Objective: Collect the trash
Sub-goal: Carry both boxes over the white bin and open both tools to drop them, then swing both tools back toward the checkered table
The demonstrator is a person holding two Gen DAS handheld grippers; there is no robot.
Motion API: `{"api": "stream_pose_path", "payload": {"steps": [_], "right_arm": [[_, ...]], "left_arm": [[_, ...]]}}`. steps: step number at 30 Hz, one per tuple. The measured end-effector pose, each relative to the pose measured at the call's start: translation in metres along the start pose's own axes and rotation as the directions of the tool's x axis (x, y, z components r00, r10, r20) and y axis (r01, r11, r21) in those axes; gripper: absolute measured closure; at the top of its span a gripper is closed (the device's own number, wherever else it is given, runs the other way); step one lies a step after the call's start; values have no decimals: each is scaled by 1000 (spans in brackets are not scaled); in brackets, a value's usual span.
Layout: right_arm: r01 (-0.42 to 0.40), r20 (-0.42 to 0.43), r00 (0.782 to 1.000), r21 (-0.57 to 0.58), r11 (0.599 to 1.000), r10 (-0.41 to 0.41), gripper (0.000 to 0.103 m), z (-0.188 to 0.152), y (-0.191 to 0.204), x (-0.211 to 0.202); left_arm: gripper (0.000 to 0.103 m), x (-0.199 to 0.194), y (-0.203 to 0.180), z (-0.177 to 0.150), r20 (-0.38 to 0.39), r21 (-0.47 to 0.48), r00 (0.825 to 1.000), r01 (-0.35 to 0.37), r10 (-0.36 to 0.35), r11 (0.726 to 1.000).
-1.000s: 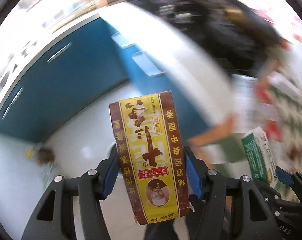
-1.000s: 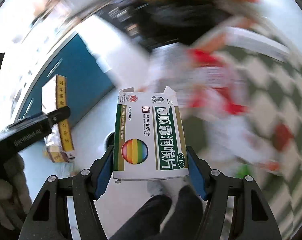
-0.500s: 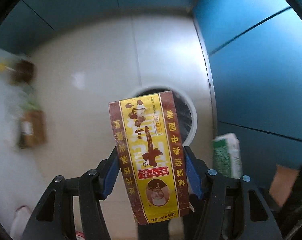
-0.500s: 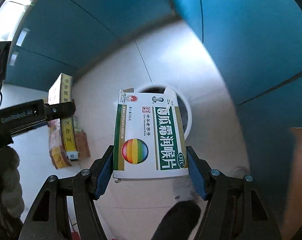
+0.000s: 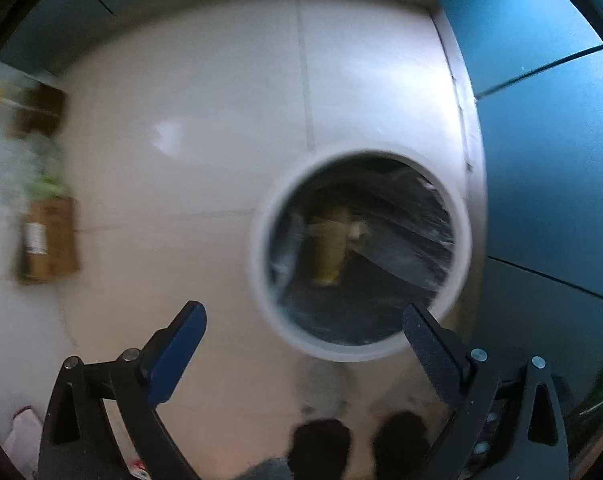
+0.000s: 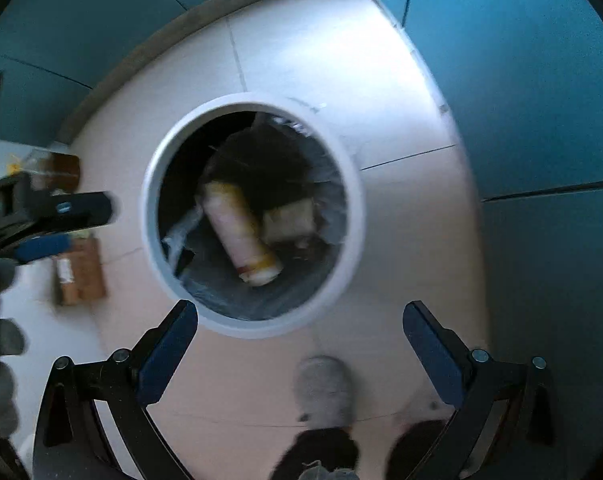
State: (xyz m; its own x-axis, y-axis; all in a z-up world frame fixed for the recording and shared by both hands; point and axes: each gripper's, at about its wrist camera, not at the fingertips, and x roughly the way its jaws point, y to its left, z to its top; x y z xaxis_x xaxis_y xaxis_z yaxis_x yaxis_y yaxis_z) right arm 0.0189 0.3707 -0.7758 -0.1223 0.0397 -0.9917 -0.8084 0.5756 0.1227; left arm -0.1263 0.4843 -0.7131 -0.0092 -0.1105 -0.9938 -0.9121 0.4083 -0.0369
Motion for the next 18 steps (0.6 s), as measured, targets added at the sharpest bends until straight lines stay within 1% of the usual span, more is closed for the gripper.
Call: {"api": "stream_pose_path", "payload": {"steps": [1, 2, 3, 5, 9, 13, 14, 18], "right_arm": [[24, 13, 1000, -6, 1000, -24, 0, -2, 1, -9], [45, 28, 999, -14, 999, -44, 0, -7, 0, -22], [61, 43, 997, -19, 998, -60, 0, -9, 2, -31], [78, 67, 995, -17, 997, -77, 0, -14, 5, -56], [68, 110, 992, -30, 997, -64, 0, -24, 18, -117], [67, 152, 987, -63, 996, -57, 0, -35, 35, -190], [62, 157, 986, -66, 996, -51, 0, -38, 38, -208], [52, 191, 981, -73, 996, -37, 0, -55, 45, -278]], "left_arm": [[3, -14, 2, -8, 40, 10, 998, -58, 57, 998], [3, -25, 2, -14, 69, 12, 993, -95, 94, 995], [3, -29, 0, -16, 84, 14, 990, -112, 111, 994], [3, -53, 2, -30, 123, 12, 982, -149, 147, 989], [3, -109, -1, -57, 186, 16, 968, -176, 170, 984], [3, -176, -7, -82, 244, 28, 957, -171, 159, 985], [3, -199, -7, -92, 262, 29, 953, -167, 154, 986], [3, -258, -12, -118, 296, 31, 944, -161, 145, 987]]}}
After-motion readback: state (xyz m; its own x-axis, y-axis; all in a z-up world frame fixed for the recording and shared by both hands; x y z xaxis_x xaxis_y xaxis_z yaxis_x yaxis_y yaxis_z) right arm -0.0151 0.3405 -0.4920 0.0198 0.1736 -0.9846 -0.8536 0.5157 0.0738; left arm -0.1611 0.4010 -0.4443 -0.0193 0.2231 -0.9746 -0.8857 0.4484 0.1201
